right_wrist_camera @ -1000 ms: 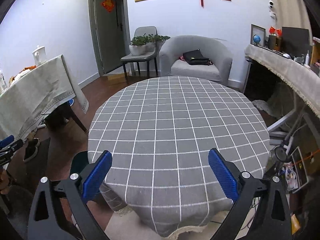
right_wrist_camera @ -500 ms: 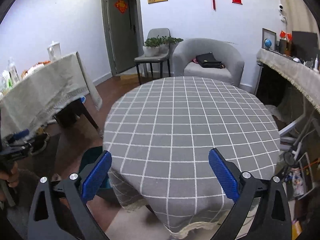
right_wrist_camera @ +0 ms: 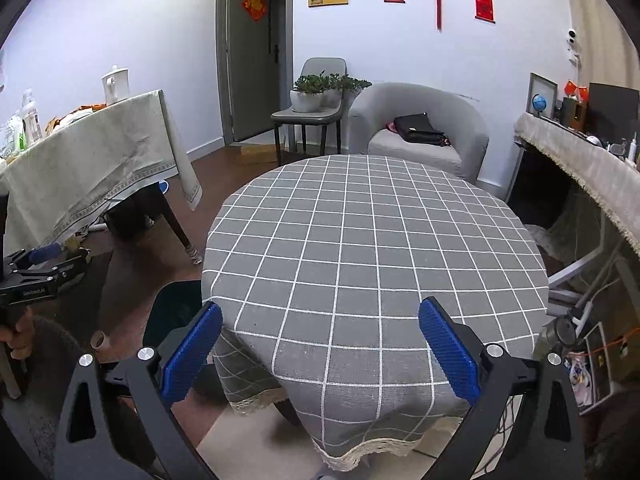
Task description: Collect trash
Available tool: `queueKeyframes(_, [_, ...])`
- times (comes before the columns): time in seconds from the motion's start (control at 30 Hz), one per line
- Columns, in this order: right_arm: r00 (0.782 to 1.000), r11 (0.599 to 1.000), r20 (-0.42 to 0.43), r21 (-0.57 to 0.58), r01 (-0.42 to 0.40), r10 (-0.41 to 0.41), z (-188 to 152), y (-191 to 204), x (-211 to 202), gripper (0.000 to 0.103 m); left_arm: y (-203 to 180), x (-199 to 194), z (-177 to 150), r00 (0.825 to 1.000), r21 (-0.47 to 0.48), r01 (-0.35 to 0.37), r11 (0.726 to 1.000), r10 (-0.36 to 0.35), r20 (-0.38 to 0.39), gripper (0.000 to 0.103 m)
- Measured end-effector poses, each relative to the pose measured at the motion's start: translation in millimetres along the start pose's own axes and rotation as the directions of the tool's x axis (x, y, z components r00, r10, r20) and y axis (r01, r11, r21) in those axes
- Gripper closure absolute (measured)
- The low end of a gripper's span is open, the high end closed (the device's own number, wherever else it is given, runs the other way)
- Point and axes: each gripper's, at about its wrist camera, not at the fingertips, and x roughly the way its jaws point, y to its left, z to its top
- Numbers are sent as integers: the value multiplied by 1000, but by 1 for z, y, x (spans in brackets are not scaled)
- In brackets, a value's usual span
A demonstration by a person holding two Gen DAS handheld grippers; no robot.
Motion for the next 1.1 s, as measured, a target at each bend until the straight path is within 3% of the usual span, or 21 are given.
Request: queueKeyframes(1.1, [1000,1000,-20,-17,10,-10,1,5,3,4,-1,-1,-3,1000,9,-3,1000,3,-3,5])
